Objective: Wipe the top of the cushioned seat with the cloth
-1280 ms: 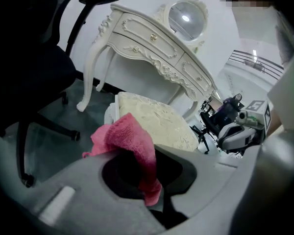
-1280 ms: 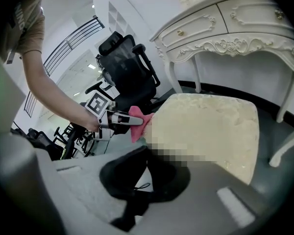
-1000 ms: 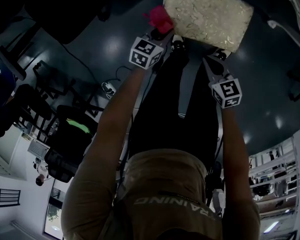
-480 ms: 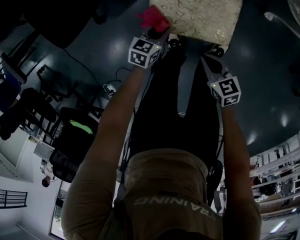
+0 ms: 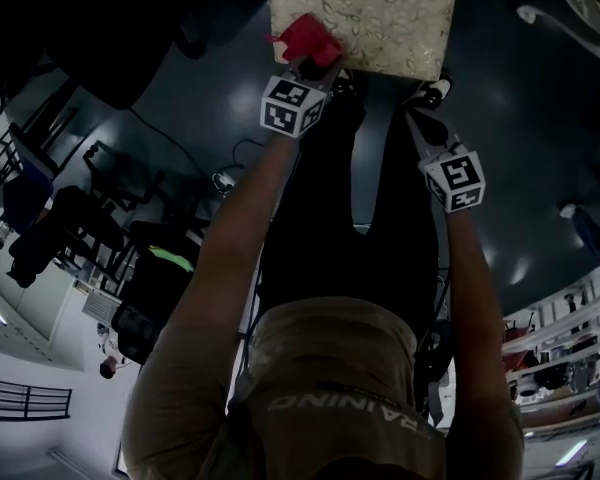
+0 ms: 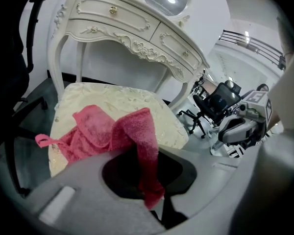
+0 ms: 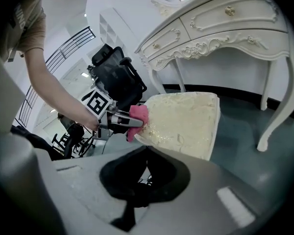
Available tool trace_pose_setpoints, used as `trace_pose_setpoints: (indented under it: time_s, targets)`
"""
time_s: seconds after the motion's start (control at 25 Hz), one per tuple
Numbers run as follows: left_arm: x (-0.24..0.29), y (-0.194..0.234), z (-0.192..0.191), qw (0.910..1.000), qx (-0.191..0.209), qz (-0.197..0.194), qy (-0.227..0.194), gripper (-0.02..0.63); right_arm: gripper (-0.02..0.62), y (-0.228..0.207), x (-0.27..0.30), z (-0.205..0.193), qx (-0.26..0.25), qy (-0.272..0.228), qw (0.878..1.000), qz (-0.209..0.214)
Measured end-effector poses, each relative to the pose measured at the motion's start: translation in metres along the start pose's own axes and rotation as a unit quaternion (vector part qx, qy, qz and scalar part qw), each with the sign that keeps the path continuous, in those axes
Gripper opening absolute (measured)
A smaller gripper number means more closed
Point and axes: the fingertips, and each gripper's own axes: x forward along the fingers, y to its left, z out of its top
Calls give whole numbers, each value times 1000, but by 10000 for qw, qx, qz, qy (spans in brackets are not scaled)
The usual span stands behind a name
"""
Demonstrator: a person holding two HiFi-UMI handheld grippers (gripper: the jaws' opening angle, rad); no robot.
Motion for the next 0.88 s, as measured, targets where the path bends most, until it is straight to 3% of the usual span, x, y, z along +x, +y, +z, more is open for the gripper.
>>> trace_pose_setpoints:
  time_s: [0.28,0.88]
  targets:
    - [26,-36,18,9998,-163,-91,62,41,5,-16,-24,-6,164,-105,9998,-54]
    - [84,-108,37,9983,245,-439,288,41,5,-72,-76,-29,380,-241,9987,-231]
